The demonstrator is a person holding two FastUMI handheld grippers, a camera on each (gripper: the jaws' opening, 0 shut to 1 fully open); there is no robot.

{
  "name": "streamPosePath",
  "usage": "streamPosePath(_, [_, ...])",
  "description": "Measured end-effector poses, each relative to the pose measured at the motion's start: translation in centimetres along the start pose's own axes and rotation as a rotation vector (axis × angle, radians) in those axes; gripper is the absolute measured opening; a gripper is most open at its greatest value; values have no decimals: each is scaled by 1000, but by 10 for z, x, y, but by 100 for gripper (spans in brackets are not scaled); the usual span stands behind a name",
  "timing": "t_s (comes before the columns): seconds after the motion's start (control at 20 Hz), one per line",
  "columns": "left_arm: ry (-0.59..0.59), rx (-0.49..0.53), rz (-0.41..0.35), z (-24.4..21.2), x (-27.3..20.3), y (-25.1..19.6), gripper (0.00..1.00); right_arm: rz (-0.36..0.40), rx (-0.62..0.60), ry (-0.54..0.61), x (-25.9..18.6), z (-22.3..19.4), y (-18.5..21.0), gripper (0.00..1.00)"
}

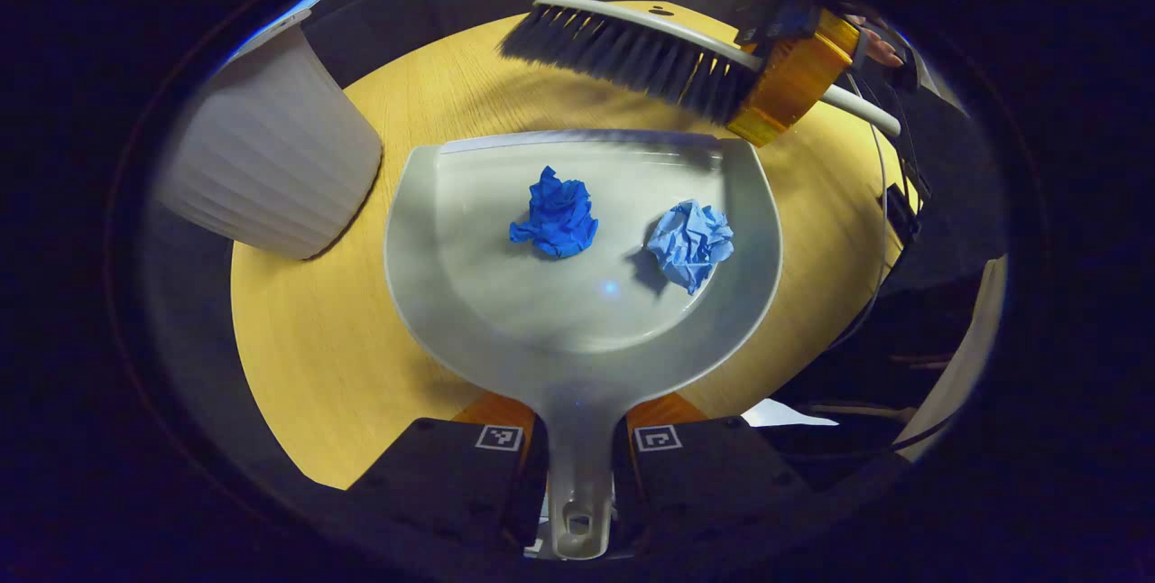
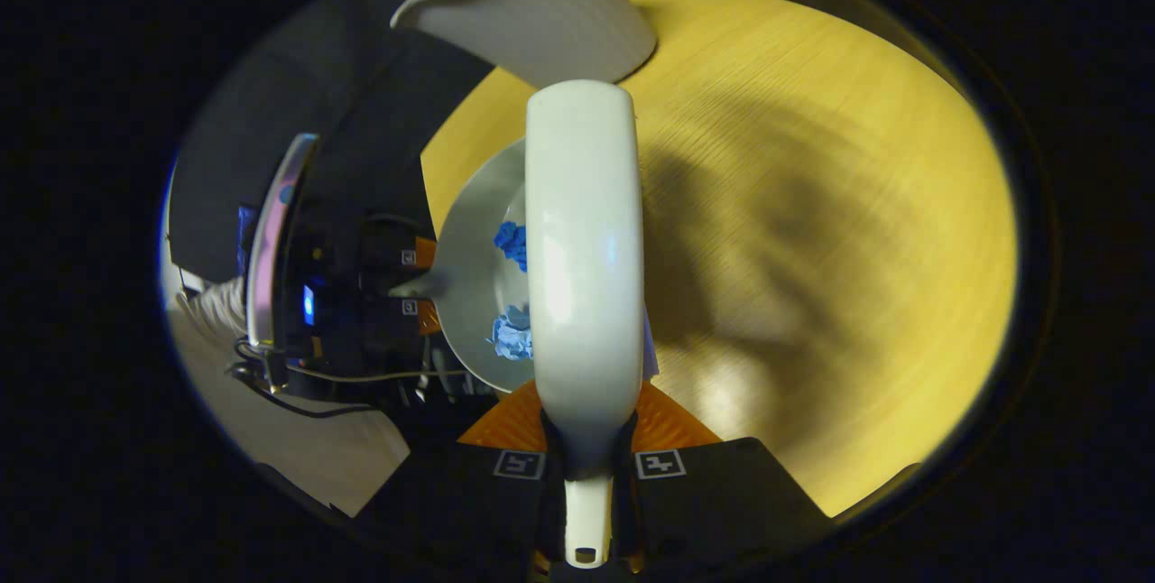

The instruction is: Pick up the small broom and dustpan from the desktop, sweep the trash into the dustpan with the broom, and then empty the trash into the garbage bin.

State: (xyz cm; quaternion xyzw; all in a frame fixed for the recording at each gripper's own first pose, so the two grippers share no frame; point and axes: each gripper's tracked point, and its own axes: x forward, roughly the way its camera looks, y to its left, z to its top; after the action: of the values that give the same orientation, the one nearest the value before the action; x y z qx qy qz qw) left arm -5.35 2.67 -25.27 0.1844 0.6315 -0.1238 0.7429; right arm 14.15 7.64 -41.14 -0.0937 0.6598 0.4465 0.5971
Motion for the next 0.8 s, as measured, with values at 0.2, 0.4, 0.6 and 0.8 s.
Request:
streamPosePath(0.2, [-82, 30, 67, 29, -35, 19, 29, 19, 96, -235, -31, -16, -20, 22])
streamPosePath(0.4, [-193, 56, 150, 62, -81, 51, 29, -5, 166, -433, -55, -64, -51, 21])
streamPosePath(0.6, [-311, -42, 106, 122, -131, 79, 28, -42, 273, -495, -42, -133, -99, 21])
streamPosePath(0.8, [-383, -98, 180, 159, -163, 128, 28, -75, 326, -459, -42, -182, -107, 22])
